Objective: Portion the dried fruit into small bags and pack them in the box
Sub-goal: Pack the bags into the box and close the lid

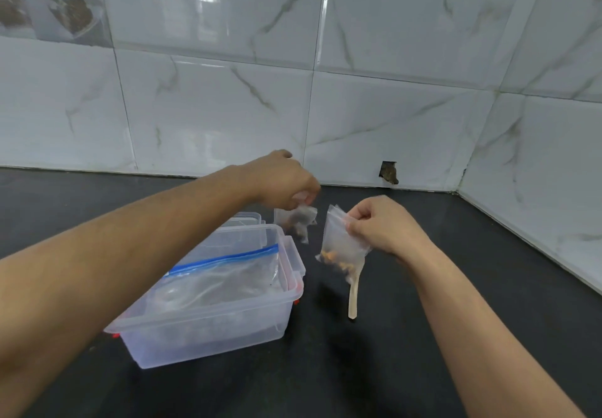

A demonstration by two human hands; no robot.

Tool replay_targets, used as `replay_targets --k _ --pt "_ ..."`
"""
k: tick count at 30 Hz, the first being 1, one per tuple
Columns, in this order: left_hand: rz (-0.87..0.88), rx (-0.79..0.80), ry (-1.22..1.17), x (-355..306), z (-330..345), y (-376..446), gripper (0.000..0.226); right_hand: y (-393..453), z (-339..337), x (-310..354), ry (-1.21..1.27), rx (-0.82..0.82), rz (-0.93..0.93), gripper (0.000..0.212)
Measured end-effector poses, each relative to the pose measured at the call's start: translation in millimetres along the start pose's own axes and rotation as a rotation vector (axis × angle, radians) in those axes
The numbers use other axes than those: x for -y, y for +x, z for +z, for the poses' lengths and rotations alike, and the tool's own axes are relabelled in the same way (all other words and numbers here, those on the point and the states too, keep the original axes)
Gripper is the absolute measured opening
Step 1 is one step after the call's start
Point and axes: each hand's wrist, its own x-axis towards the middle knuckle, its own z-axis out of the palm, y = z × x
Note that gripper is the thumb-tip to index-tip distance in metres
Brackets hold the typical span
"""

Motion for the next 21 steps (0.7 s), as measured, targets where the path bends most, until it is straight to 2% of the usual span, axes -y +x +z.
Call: replay_targets --k 8,11,14,17,21 --pt "-0.192 -0.159 -0.353 30 -44 -51 0.049 2 -21 36 -0.009 -0.144 -0.141 0.018" --pt "-0.217 -0.183 -0.469 35 -65 -75 0.034 -1 -25 53 0.009 -0.162 -0.196 0.018" --pt "-0.188 -0.129 -0.519 38 -83 -97 0.018 -3 -28 70 0.098 -0.133 -0.283 0.013" --pt "-0.131 0.029 -0.619 39 -90 -116 0.016 -7 -29 87 0.163 0.015 -0.388 0.014" --pt "-0.125 0.309 -0.747 46 -69 -126 0.016 -14 -25 98 0.183 0.382 -0.421 0.02"
